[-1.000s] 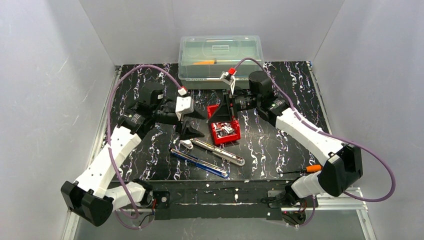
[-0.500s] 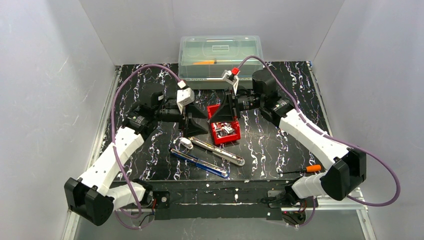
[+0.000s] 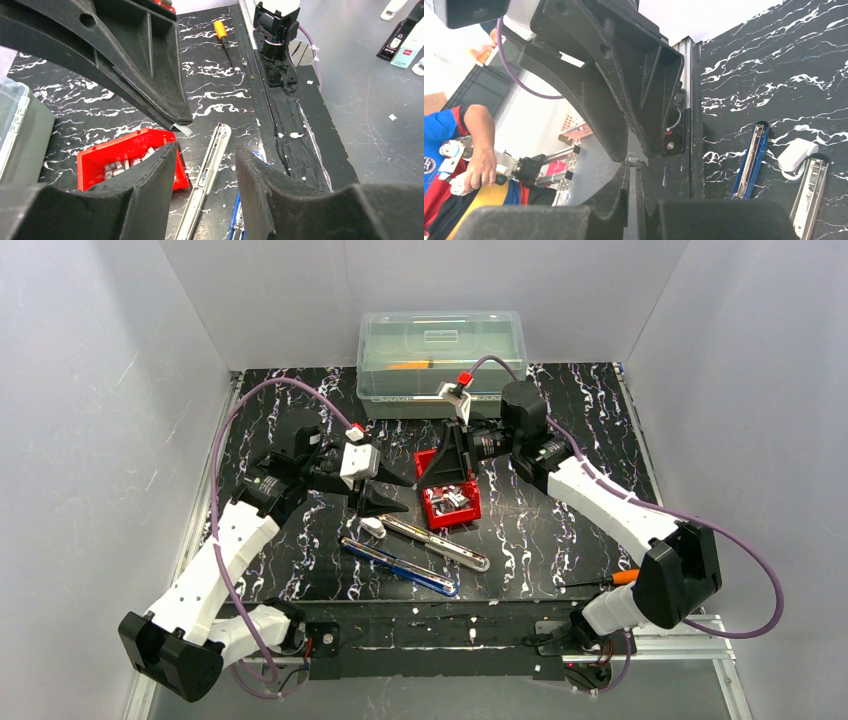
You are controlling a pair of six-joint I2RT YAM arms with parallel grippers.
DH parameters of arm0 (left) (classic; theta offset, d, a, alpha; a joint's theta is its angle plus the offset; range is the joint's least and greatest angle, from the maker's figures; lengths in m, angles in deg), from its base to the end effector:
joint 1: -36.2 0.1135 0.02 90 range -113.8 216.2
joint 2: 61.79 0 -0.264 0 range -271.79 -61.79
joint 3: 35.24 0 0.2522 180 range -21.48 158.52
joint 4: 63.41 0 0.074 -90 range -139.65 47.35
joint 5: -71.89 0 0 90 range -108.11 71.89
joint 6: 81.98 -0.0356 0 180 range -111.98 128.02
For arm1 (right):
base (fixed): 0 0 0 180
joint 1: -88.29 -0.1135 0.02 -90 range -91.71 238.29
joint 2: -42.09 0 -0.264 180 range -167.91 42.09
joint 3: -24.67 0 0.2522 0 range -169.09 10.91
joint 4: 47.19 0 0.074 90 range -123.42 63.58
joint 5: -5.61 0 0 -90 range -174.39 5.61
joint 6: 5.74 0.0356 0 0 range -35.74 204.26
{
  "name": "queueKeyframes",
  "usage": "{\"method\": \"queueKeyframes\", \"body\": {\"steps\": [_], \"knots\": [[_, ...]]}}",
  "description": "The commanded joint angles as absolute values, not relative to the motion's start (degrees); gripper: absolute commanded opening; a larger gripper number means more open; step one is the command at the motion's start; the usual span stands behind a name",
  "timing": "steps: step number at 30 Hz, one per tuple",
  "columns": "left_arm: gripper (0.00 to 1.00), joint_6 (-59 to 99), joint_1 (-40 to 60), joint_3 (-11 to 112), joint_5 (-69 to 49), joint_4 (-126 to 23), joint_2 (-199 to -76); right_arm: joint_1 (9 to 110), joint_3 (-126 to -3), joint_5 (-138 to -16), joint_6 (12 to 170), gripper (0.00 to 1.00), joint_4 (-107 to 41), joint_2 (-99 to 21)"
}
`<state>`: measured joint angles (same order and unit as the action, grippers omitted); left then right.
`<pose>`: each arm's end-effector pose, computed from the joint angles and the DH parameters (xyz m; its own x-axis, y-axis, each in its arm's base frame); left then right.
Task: Load the staples into the stapler
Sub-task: Pick up the staple from the staple box.
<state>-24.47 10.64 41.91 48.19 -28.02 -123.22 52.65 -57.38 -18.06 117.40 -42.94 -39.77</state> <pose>0.1841 -0.1242 0.3840 0.2548 0.1174 -0.9598 0.9655 -0.0859 0.2458 0.2434 0.2146 0.3694 -0.5820 -0.1472 -0.7998 -0.7861 -0.1500 0.5996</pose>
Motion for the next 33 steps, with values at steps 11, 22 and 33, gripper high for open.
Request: {"method": "queueKeyframes", "body": {"steps": [11,22,33], "knots": [[0.24,-27.8,10.8,46.3,51.8,-25.6,-124.3,52.3,-55.2,-14.0,126.6,0.15,-56.8,-40.5],[0.13,-27.3,10.9,46.8,52.7,-26.6,-125.3,51.7,-55.7,-14.0,126.8,0.15,-56.9,-41.8],[0.00,-27.2,10.8,46.6,52.5,-26.7,-124.8,51.1,-56.1,-15.2,127.0,0.26,-57.2,-42.6]]}}
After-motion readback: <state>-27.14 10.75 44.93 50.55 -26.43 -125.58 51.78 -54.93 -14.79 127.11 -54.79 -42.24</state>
